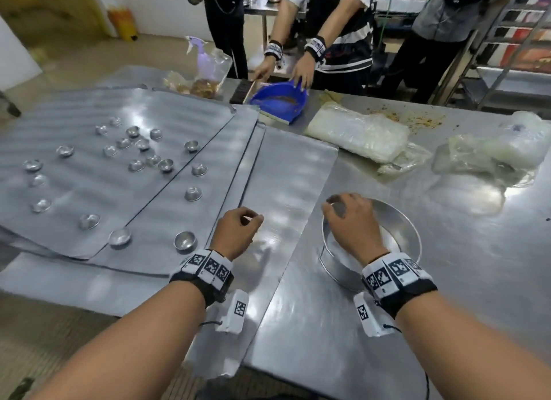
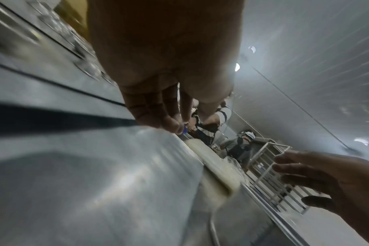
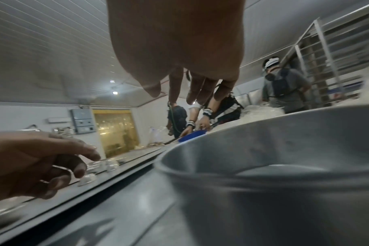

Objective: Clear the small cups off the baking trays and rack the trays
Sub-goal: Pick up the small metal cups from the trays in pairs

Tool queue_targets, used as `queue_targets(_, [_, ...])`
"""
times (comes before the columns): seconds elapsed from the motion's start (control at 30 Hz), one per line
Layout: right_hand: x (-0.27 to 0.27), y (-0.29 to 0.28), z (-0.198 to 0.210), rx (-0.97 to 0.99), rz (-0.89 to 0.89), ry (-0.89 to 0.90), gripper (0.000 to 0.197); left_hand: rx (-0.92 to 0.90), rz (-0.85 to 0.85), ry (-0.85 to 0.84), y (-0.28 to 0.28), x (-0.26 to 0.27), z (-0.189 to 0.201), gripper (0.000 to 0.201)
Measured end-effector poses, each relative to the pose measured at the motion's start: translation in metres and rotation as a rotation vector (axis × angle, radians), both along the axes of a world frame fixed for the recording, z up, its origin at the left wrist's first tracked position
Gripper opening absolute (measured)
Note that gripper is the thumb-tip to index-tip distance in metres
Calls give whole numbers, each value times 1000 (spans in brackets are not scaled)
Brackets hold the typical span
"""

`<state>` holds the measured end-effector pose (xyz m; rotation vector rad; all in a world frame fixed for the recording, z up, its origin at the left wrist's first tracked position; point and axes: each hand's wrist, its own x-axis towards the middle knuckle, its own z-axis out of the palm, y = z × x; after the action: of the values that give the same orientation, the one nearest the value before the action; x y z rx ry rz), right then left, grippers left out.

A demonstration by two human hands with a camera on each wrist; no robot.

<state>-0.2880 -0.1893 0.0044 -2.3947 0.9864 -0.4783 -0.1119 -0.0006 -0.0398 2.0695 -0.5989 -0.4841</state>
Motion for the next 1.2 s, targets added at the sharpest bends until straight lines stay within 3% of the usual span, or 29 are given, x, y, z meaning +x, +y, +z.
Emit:
queue_targets(0.2, [96, 89, -9, 116, 233, 18, 30, 115, 147, -70, 104, 67, 11, 14])
queue_targets(0.43, [178, 185, -28, 209, 397, 159, 46, 311, 276, -141, 207, 138, 12, 42])
queue_targets(0.53, [197, 206, -40, 208, 417, 277, 57, 368, 245, -86, 230, 163, 4, 52])
queue_targets(0.67, [206, 220, -52, 190, 377, 349, 62, 416, 81, -55, 238, 183, -3, 62])
queue_targets(0.77, [207, 227, -55, 159, 340, 349, 59, 438, -17, -92, 233, 190, -6, 52])
queue_targets(0.9, [206, 231, -54, 167, 299, 335, 64, 356, -78, -103, 234, 194, -12, 22])
queue_targets(1.07, [203, 231, -53, 152, 266, 348, 57, 206, -58, -35, 238, 198, -10, 12])
queue_targets(1.2, [204, 235, -51, 161, 232, 353, 60, -46, 63, 325, 237, 192, -2, 14])
